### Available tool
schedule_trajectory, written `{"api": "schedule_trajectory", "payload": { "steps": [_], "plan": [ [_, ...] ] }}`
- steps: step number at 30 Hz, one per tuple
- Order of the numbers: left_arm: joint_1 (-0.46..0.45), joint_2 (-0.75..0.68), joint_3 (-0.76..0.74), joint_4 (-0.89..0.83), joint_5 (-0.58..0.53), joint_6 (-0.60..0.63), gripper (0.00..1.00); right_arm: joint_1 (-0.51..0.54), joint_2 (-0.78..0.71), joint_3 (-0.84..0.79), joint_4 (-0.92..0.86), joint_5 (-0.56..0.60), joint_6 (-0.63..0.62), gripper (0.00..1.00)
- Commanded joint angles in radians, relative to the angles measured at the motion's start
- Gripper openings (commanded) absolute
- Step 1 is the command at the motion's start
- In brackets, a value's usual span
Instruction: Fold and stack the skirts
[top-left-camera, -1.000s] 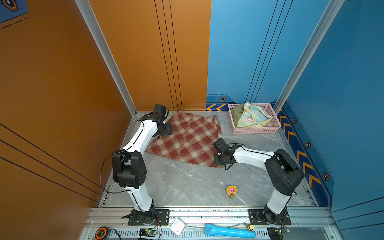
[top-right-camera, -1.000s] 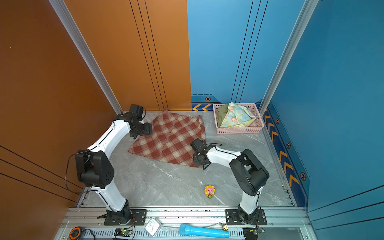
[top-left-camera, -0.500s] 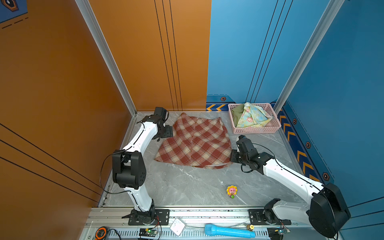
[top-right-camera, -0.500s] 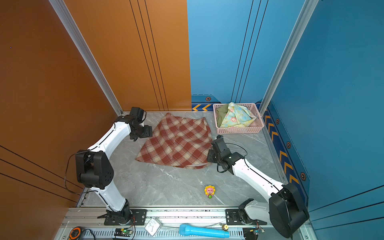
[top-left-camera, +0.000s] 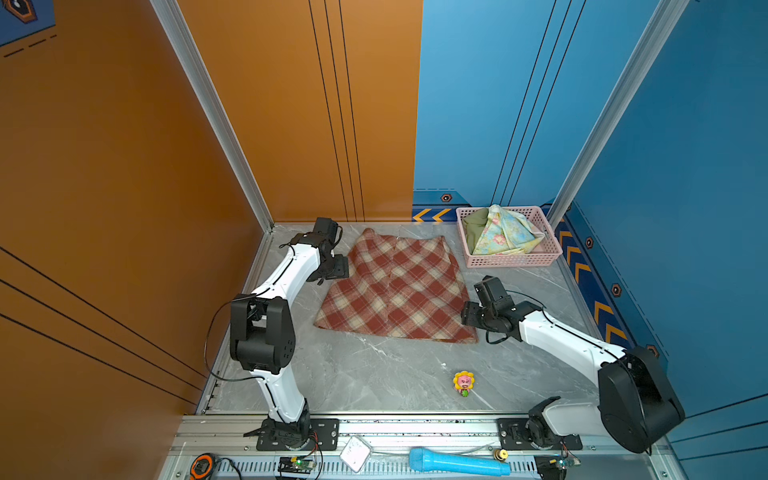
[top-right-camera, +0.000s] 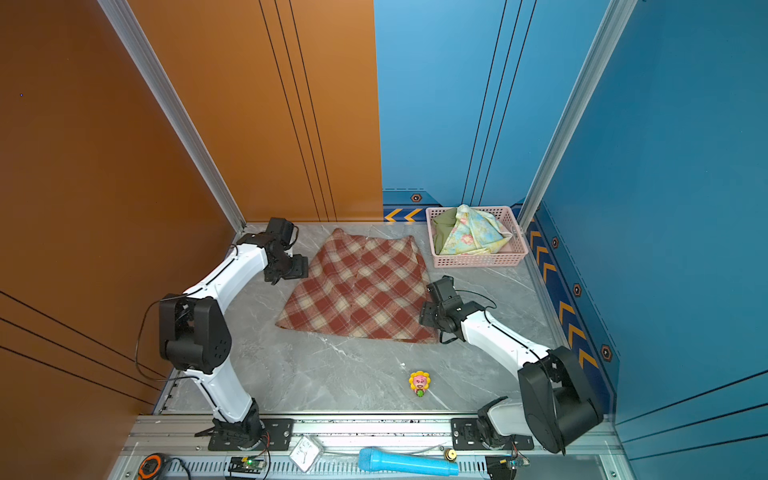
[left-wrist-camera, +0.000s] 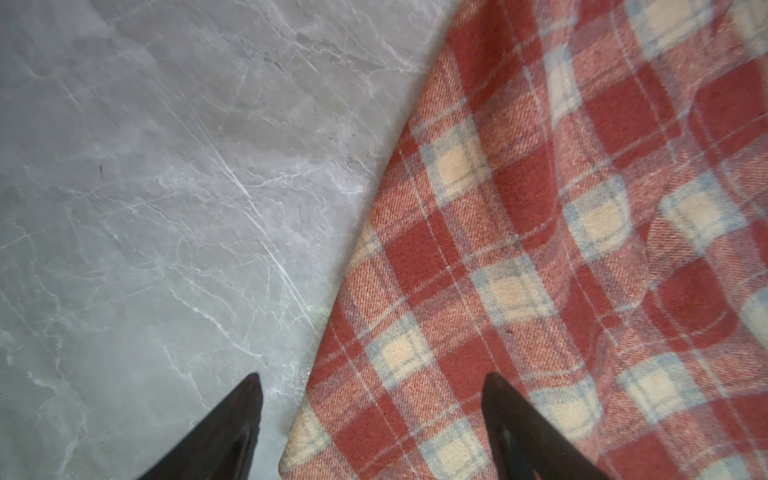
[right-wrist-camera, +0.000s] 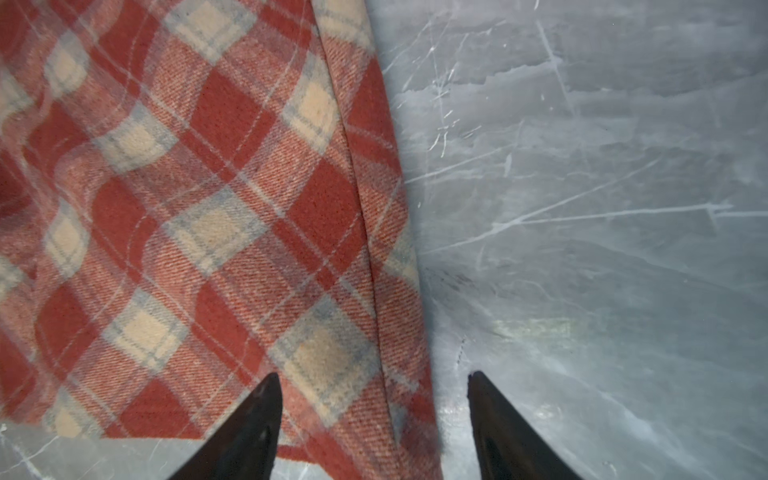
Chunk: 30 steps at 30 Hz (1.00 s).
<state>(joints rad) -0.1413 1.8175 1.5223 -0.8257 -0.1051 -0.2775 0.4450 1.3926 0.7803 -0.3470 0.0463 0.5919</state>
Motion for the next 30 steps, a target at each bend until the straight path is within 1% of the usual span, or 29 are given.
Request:
{"api": "schedule_trajectory", "payload": {
  "steps": [1,3,5,10,13,16,17,19,20,21,23,27,30],
  "plan": [
    [-0.015,0.029,-0.014,-0.004,-0.012,0.017,0.83,0.004,0.065,0.048,0.001,0.014,-0.049,0.66],
    [-0.021,0.034,-0.007,-0.004,-0.010,0.015,0.83,0.011,0.085,0.049,0.001,0.011,-0.049,0.63],
    [-0.035,0.043,0.015,-0.004,-0.005,0.014,0.83,0.021,0.095,0.040,0.001,0.013,-0.046,0.63],
    [-0.061,0.056,0.062,-0.004,0.000,0.006,0.83,0.033,0.136,0.025,0.034,-0.009,-0.051,0.66],
    [-0.055,0.072,0.059,-0.007,-0.008,0.008,0.82,0.059,0.180,0.052,0.046,0.011,-0.067,0.67],
    [-0.043,0.081,0.032,-0.004,-0.027,0.009,0.82,0.079,0.225,0.082,0.048,0.012,-0.079,0.65],
    [-0.038,0.087,0.024,-0.006,-0.035,0.012,0.82,0.086,0.239,0.090,0.053,0.009,-0.081,0.62],
    [-0.025,0.096,0.004,-0.004,-0.048,0.012,0.82,0.097,0.260,0.101,0.065,0.002,-0.083,0.50],
    [-0.018,0.103,-0.005,-0.004,-0.055,0.013,0.82,0.104,0.273,0.108,0.070,-0.001,-0.084,0.37],
    [-0.014,0.110,-0.013,-0.005,-0.063,0.013,0.82,0.111,0.283,0.115,0.073,-0.006,-0.086,0.27],
    [-0.004,0.127,-0.021,-0.004,-0.071,0.014,0.82,0.123,0.297,0.132,0.080,-0.017,-0.093,0.16],
    [0.024,0.164,-0.031,-0.004,-0.071,0.012,0.81,0.160,0.328,0.188,0.086,-0.030,-0.112,0.00],
    [0.066,0.180,-0.035,-0.002,-0.034,0.001,0.80,0.201,0.372,0.246,0.107,-0.054,-0.112,0.00]
  ]
}}
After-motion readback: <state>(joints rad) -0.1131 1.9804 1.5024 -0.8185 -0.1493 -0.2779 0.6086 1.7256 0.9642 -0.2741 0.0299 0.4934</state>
